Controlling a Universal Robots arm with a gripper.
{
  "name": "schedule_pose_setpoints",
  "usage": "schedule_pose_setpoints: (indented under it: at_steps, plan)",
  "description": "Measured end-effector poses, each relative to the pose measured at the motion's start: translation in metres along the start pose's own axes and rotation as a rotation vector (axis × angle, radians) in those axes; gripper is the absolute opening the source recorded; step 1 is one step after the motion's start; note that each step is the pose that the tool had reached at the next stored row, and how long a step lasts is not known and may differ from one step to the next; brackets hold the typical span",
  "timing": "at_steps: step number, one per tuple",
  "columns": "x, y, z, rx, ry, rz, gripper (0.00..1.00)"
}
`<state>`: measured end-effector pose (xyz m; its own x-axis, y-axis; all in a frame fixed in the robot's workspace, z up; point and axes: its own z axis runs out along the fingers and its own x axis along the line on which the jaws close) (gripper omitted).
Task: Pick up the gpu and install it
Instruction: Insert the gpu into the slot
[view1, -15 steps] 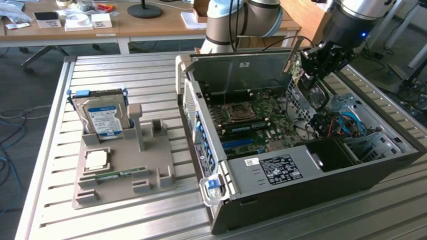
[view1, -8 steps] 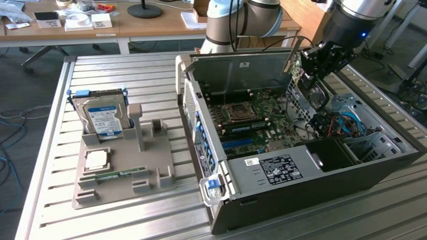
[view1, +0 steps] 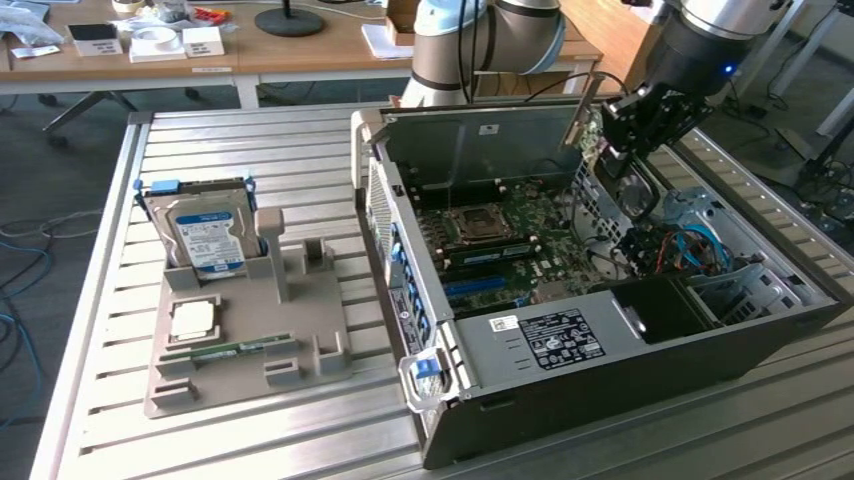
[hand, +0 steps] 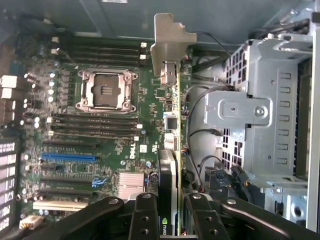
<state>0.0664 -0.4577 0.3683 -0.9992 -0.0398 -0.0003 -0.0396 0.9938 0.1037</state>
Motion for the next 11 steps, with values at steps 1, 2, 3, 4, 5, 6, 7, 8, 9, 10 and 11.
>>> schedule_pose_setpoints:
  at_steps: [1,2,3,4,5,6,7,8,9,10,11]
  plan:
    - [0.0,0.0,0.0,0.0,0.0015,-0.014,0.27]
    - [0.0,0.0,0.0001,0.0001,0.003,-0.028,0.27]
    - [0.0,0.0,0.0001,0.0,0.0047,-0.045,0.27]
    - [0.0,0.0,0.0002,0.0,0.0063,-0.06,0.27]
    - [0.0,0.0,0.0003,-0.0001,0.0079,-0.076,0.27]
    - [0.0,0.0,0.0004,-0.0001,0.0096,-0.092,0.27]
    - [0.0001,0.0,0.0004,-0.0001,0.0113,-0.108,0.27]
    - [0.0001,0.0,0.0005,0.0,0.013,-0.125,0.27]
    - [0.0001,0.0,0.0006,0.0,0.0147,-0.141,0.27]
    - [0.0001,-0.0001,0.0007,-0.0001,0.0166,-0.16,0.27]
    - [0.0001,-0.0001,0.0008,-0.0001,0.0185,-0.177,0.27]
